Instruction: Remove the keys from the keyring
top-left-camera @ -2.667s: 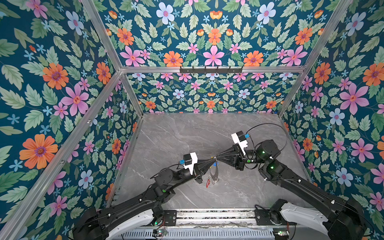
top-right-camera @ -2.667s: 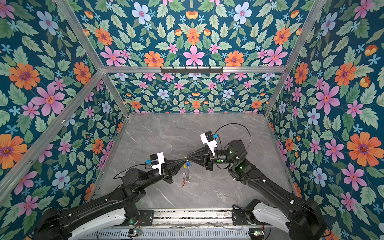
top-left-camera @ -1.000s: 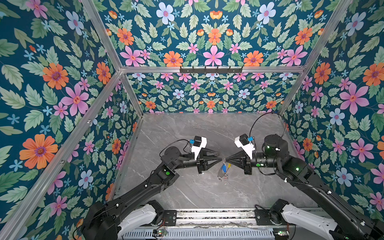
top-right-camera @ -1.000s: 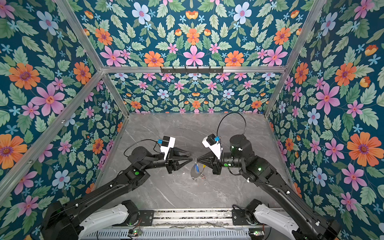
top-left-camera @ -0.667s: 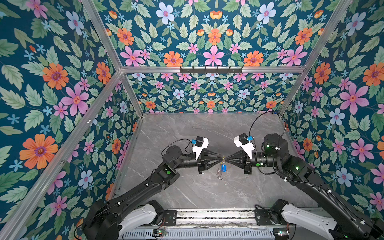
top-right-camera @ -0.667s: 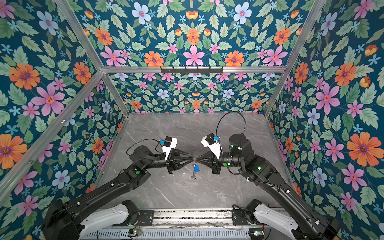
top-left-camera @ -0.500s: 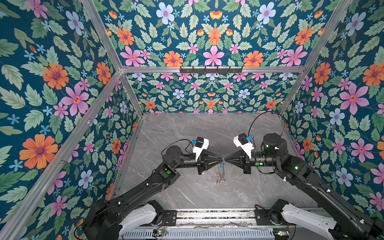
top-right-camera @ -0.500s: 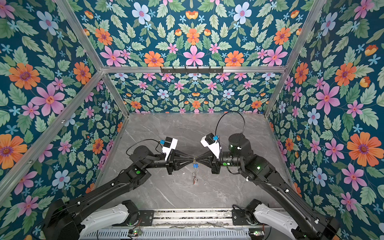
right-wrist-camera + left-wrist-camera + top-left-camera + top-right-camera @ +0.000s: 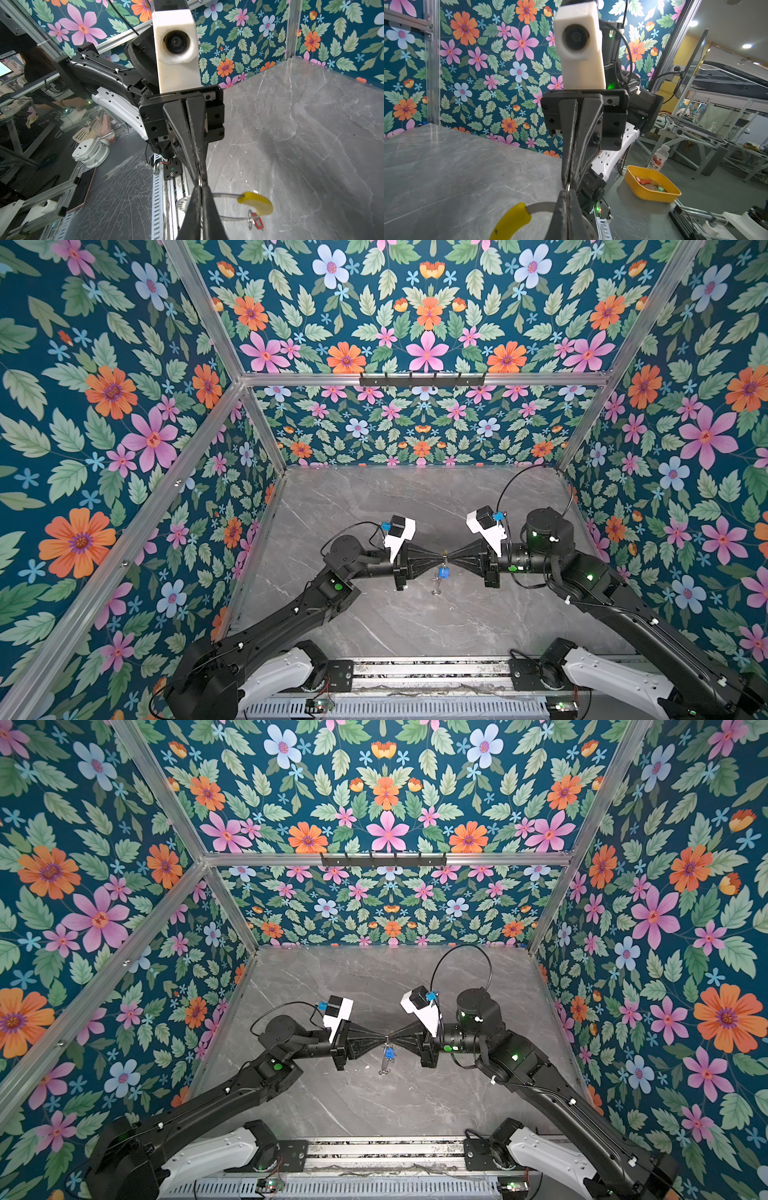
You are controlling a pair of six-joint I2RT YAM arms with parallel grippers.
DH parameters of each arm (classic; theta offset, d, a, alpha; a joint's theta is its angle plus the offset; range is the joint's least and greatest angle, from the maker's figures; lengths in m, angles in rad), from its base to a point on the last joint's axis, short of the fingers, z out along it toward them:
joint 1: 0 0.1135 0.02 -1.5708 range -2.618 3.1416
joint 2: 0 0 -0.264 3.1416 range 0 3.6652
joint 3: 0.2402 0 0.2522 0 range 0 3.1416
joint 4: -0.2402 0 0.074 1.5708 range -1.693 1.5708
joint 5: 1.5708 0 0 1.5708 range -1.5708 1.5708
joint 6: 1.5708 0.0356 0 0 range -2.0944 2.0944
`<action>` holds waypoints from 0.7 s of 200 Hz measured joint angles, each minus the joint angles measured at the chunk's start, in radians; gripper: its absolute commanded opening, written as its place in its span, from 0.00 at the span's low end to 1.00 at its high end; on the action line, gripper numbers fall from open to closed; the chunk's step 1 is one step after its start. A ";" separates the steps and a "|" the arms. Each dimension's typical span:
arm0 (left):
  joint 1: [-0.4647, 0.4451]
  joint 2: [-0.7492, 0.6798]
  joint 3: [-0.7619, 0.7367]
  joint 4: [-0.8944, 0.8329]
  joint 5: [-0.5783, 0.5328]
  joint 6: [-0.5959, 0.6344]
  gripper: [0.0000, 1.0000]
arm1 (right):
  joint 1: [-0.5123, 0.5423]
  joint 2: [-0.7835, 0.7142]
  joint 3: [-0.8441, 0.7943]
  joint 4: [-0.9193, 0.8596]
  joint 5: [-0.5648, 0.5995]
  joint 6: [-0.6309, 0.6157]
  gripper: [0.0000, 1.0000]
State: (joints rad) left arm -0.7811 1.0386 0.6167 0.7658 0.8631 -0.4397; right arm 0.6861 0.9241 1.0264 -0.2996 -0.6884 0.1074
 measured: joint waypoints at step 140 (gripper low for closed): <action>0.002 0.051 -0.078 0.471 -0.134 -0.082 0.00 | 0.025 -0.022 -0.246 0.740 0.074 0.414 0.43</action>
State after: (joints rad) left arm -0.7788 1.0901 0.5385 1.2369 0.7288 -0.5217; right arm 0.7109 0.9024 0.7799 0.4400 -0.6144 0.5209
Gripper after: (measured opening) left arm 0.050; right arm 0.425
